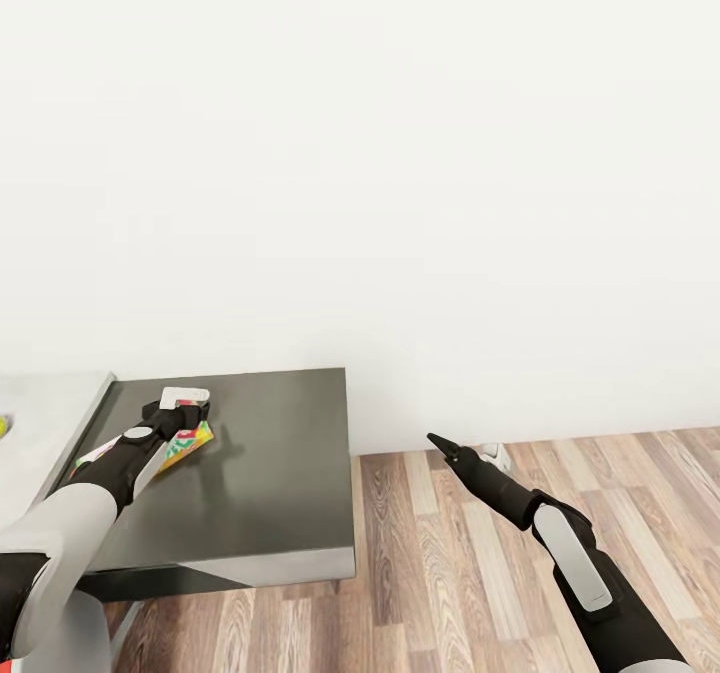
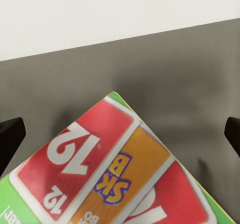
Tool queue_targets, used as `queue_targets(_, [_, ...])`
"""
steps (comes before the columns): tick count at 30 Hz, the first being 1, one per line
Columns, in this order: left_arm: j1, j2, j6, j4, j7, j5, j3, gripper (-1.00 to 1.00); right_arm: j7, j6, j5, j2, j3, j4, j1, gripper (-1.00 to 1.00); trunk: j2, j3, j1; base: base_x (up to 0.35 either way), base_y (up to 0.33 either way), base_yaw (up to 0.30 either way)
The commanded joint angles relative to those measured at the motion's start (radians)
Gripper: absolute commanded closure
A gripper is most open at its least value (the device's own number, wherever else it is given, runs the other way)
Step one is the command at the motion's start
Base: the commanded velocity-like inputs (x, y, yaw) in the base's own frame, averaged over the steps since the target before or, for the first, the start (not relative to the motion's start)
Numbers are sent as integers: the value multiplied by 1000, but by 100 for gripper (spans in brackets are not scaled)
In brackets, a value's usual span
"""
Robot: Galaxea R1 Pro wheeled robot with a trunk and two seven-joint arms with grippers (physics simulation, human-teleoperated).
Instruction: Put all the toys in the child's room - the three board games (two on the bed and one on the table), the two jigsaw puzzles on the table, and the tennis ball on the table - inside the toy box on the table in the child's room.
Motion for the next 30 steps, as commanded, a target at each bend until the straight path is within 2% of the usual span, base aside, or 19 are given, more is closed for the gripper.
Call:
queue_targets(1, [-1, 1, -2, 1, 1, 2, -7, -100, 0, 3, -4, -1, 1, 0, -1, -100, -2, -2, 1, 6, 0, 0])
queue_targets(17, [-1, 1, -2, 0, 3, 2, -7, -100, 0, 3, -4, 2, 1, 0, 0, -100, -2, -2, 1, 3, 0, 0])
queue_targets(30, [-1, 1, -1, 0, 4, 2, -8, -100, 0, 3, -4, 2, 2, 0, 0, -100, -2, -2, 1, 106, 49, 0])
